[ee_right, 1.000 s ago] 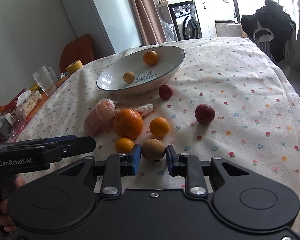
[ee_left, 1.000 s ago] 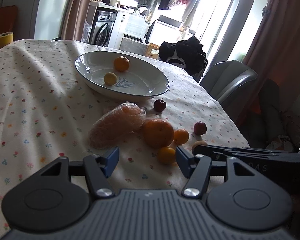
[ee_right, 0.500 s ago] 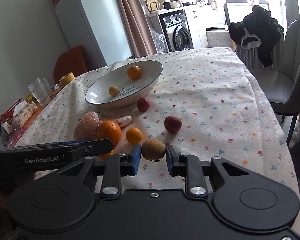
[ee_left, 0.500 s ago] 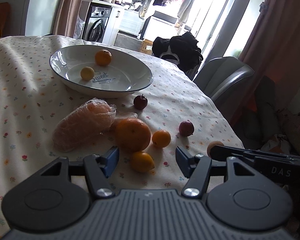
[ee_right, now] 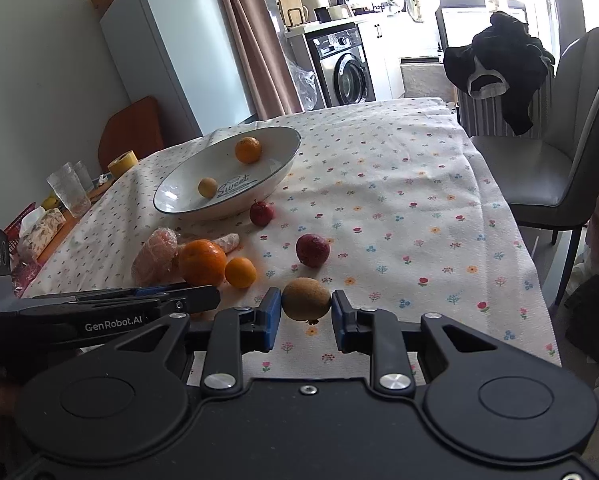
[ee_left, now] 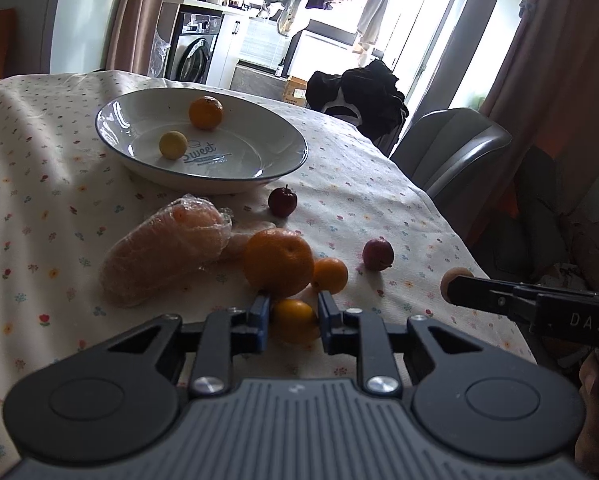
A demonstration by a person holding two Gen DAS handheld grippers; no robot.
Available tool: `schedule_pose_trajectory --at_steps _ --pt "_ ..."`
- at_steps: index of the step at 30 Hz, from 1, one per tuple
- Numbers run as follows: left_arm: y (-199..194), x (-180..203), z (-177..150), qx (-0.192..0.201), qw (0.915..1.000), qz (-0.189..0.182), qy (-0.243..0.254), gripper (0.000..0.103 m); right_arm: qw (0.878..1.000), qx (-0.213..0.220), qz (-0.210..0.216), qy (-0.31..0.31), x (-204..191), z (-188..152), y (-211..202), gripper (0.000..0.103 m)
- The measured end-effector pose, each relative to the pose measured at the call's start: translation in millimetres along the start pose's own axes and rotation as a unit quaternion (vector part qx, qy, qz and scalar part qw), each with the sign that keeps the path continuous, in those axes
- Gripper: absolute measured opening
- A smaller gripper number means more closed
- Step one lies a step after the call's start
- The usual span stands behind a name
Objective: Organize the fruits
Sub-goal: 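Grasp a small mandarin with the left gripper while the right gripper grasps another kiwi, then lift the mandarin into the bowl and open the left gripper while the right carries the kiwi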
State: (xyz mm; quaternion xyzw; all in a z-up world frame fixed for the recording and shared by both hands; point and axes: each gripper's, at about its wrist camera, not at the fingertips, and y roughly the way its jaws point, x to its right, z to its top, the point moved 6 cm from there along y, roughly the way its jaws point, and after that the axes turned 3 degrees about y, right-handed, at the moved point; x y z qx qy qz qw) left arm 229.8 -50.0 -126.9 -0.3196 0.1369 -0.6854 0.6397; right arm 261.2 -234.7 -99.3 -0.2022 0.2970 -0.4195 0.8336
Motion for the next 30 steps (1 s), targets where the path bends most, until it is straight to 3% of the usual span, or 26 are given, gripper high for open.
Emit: schedule_pose_trajectory --at_steps 14,30 --pt "-32.2 -1.4 31.9 0.045 0.999 -0.009 0.002 0.023 1.0 0.017 0.005 -0.025 -19.7 22.9 -8.3 0.026" --pt "-31.8 -20.0 54.8 0.055 0.9984 -0.009 -0.006 0.023 0.999 0.025 0.015 -0.023 -35.3 43.3 2.6 0.025"
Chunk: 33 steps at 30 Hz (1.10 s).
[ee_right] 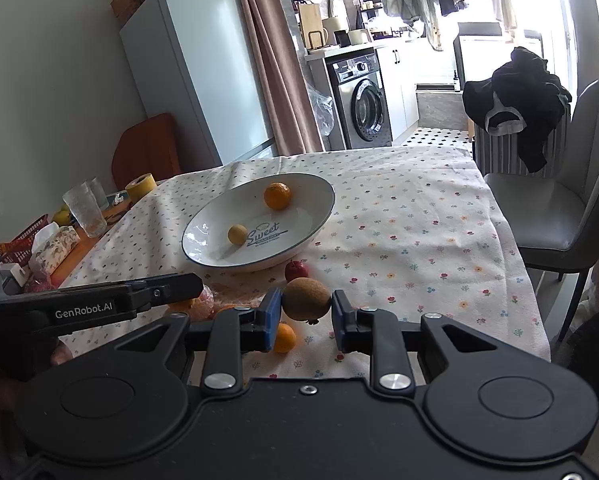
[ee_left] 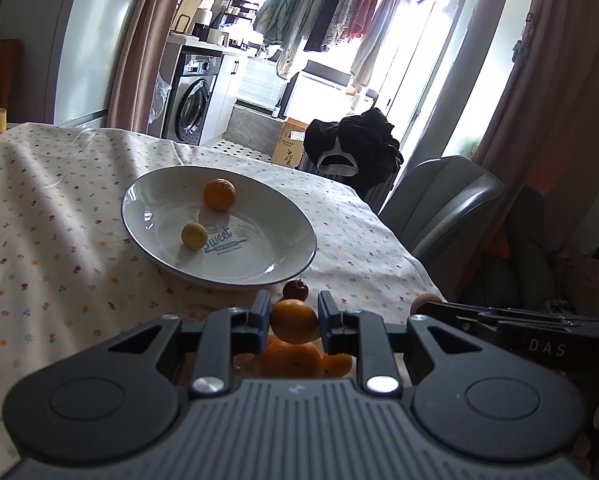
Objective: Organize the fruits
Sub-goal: 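Lift the mandarin into the bowl and open the left gripper while the right carries the kiwi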
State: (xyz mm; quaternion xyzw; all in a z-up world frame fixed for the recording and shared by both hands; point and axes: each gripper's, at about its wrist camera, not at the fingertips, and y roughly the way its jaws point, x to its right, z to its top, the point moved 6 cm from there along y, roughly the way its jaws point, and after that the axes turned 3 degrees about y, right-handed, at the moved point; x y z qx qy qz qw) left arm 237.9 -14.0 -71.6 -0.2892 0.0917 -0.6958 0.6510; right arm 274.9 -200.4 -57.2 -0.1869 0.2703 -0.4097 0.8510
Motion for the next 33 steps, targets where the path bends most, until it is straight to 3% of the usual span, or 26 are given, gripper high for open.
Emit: schedule_pose_trajectory --at_steps 18,22,30,33 --pt "27.8 -36.3 37.6 0.007 0.9993 0.019 -0.032 0.023 1.0 -0.006 0.02 -0.003 -16.2 24.3 54.7 0.025" --pt "34.9 -40.1 44.1 0.008 0.9991 0.019 -0.037 0.023 0.999 -0.013 0.042 0.011 -18.5 31.1 64.9 0.025" --pt "49.7 -55.2 47.7 0.001 0.998 0.031 -0.054 0.023 0.999 -0.016 0.037 0.006 -20.9 39.7 82.3 0.025" --pt "55.6 -63.7 46.1 -0.007 0.9964 0.044 -0.071 0.027 0.999 -0.02 0.036 0.008 -20.2 40.6 87.8 0.026"
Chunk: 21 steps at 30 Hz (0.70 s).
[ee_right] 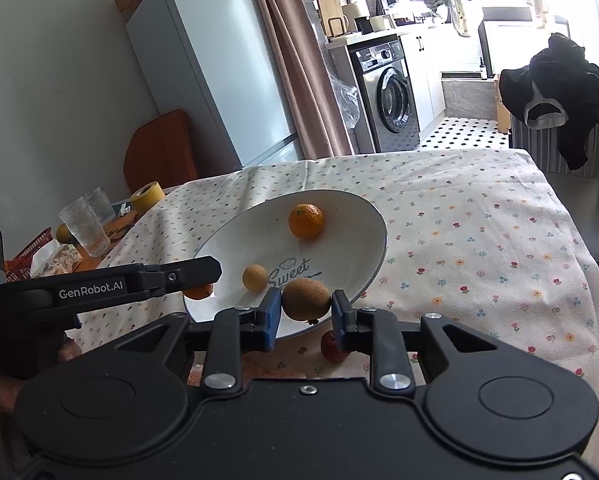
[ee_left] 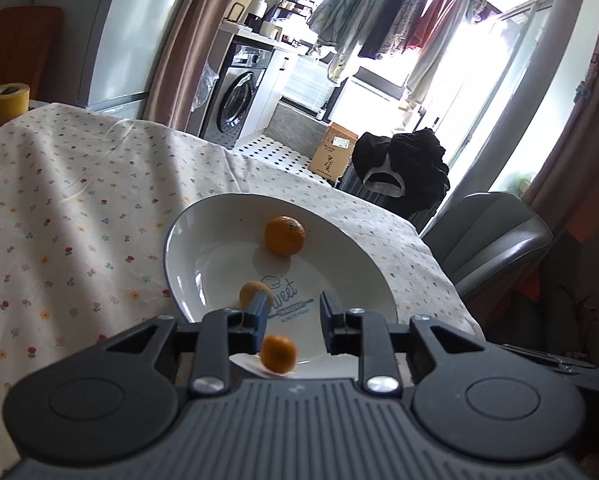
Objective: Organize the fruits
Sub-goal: 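Lift the mandarin into the bowl and open the left gripper while the right carries the kiwi, then lower the kiwi into the white bowl and open the right gripper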
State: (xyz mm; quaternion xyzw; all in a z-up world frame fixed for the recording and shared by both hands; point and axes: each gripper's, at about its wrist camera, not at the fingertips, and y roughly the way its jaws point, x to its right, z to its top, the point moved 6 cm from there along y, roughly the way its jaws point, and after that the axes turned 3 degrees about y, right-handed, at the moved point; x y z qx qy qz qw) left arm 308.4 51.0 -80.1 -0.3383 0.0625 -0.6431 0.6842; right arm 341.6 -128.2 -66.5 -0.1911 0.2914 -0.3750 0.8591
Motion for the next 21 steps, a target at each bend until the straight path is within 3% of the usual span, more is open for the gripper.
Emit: schedule_pose_trajectory --at_steps 6,18,21 --pt "-2.7 -7.6 -2.1 -0.004 0.9999 0.006 -0.009 0.034 1.0 -0.006 -0.003 -0.002 -0.9 1.3 8.6 0.026" --pt "-35.7 -34.4 -7.7 0.008 0.998 0.057 -0.026 0.069 1.0 -0.008 -0.001 0.003 -7.9 6.5 25.4 0.026" --pt "-45.1 -39.5 -9.6 0.013 0.9974 0.065 -0.028 0.077 1.0 -0.004 0.0 0.004 -13.0 9.4 27.8 0.03"
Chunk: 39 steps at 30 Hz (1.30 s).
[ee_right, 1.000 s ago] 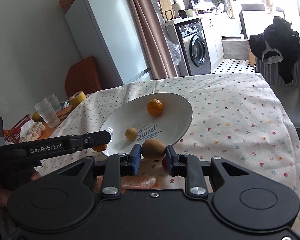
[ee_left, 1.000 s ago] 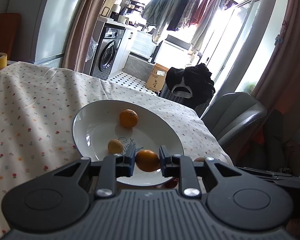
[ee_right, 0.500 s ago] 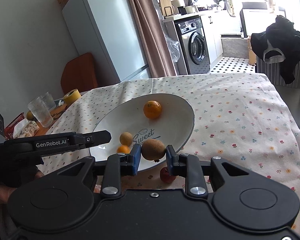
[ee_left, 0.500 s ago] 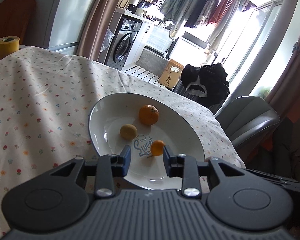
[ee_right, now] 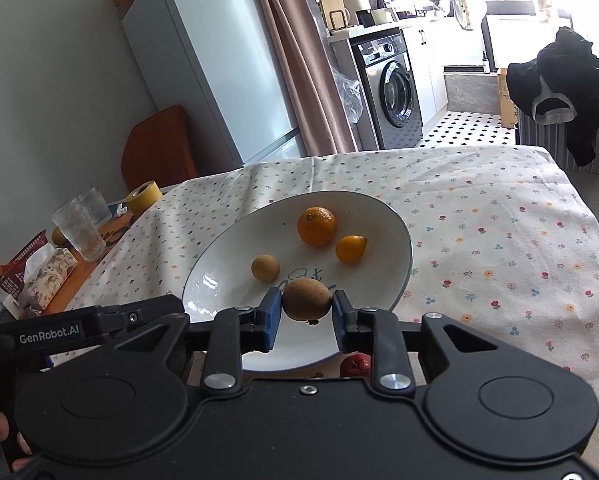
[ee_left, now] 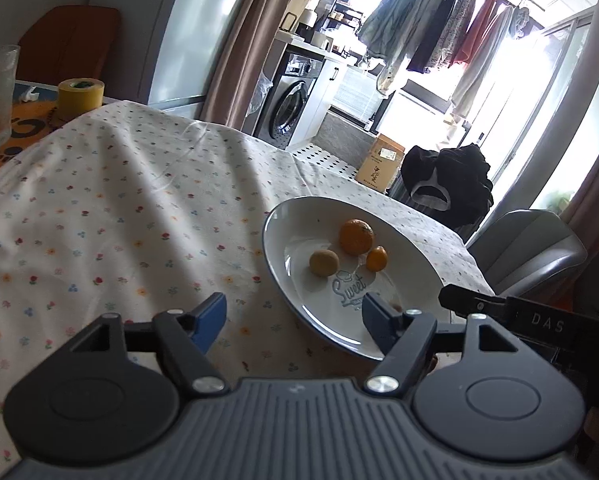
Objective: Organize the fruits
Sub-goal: 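Lower the kiwi into the white bowl and open the right gripper, then withdraw both grippers from the bowl toward the remaining fruit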
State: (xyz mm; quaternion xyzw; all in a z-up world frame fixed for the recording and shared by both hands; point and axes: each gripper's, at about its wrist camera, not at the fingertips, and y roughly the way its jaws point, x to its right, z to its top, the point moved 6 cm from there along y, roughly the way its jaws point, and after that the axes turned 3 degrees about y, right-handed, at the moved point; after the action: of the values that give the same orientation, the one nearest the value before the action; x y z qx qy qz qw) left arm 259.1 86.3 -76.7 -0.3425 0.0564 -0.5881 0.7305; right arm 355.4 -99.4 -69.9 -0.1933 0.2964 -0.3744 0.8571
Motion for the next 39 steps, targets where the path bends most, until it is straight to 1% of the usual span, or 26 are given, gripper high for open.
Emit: schedule_pose_trajectory --at_steps 2,3,4,6,8,10,11,14,15,17,19,21,25,35,39 --pt "-4.2 -3.1 -1.4 -0.003 1.0 0.004 0.0 0.082 1.0 0.009 -0.003 0.011 -0.6 3.0 -0.7 0.031" --pt "-5.6 -4.3 -1.6 -0.004 1.0 0.007 0.0 0.083 1.0 0.01 -0.004 0.014 -0.5 4.1 -1.4 0.035" --pt "-7.4 -5.1 -1.9 -0.003 1.0 0.008 -0.001 0.083 1.0 0.01 -0.005 0.016 -1.2 4.6 -2.1 0.041" --pt "-11.8 -6.2 -3.1 0.001 1.0 0.006 -0.006 0.084 1.0 0.014 -0.009 0.014 -3.5 4.3 -5.5 0.05" --pt "-15.3 -6.3 -3.1 0.005 0.9999 0.005 -0.011 0.086 1.0 0.017 -0.012 0.011 -6.4 2.4 -9.7 0.053" --pt "-18.8 -6.0 -3.8 0.007 0.9998 0.012 -0.012 0.088 1.0 0.018 -0.013 0.011 -8.2 -0.2 -13.9 0.062" --pt "-21.0 -6.4 -4.6 0.009 0.9998 0.017 -0.011 0.088 1.0 0.019 -0.014 0.01 -9.0 -1.4 -16.0 0.064" --pt "-27.5 -3.0 -7.0 0.012 0.9998 0.011 -0.007 0.088 1.0 0.022 -0.021 0.003 -11.8 -5.1 -22.5 0.077" --pt "-29.8 -1.6 -8.0 0.012 0.9998 0.011 -0.007 0.088 0.999 0.023 -0.024 0.001 -12.3 -6.5 -24.8 0.083" --pt "-33.0 0.6 -9.9 0.013 0.9998 0.01 -0.008 0.088 0.999 0.028 -0.026 -0.003 -13.9 -9.1 -30.0 0.09" --pt "-37.6 2.9 -12.4 0.015 0.9998 0.009 -0.005 0.088 0.999 0.029 -0.026 -0.005 -15.2 -11.5 -34.4 0.099" --pt "-42.1 4.3 -15.5 0.018 0.9998 0.013 -0.003 0.089 0.999 0.03 -0.025 -0.012 -17.6 -14.5 -40.1 0.102" --pt "-50.8 7.1 -20.9 0.025 0.9994 0.023 0.002 0.09 0.999 0.029 -0.025 -0.019 -18.7 -21.6 -47.5 0.103" --pt "-68.2 16.2 -30.8 0.037 0.9992 0.015 0.003 0.091 0.999 0.016 -0.033 -0.018 -14.1 -40.2 -63.4 0.103" --pt "-76.7 22.8 -37.7 0.038 0.9992 0.01 0.01 0.091 0.999 0.018 -0.032 -0.029 -14.9 -45.9 -75.2 0.103"
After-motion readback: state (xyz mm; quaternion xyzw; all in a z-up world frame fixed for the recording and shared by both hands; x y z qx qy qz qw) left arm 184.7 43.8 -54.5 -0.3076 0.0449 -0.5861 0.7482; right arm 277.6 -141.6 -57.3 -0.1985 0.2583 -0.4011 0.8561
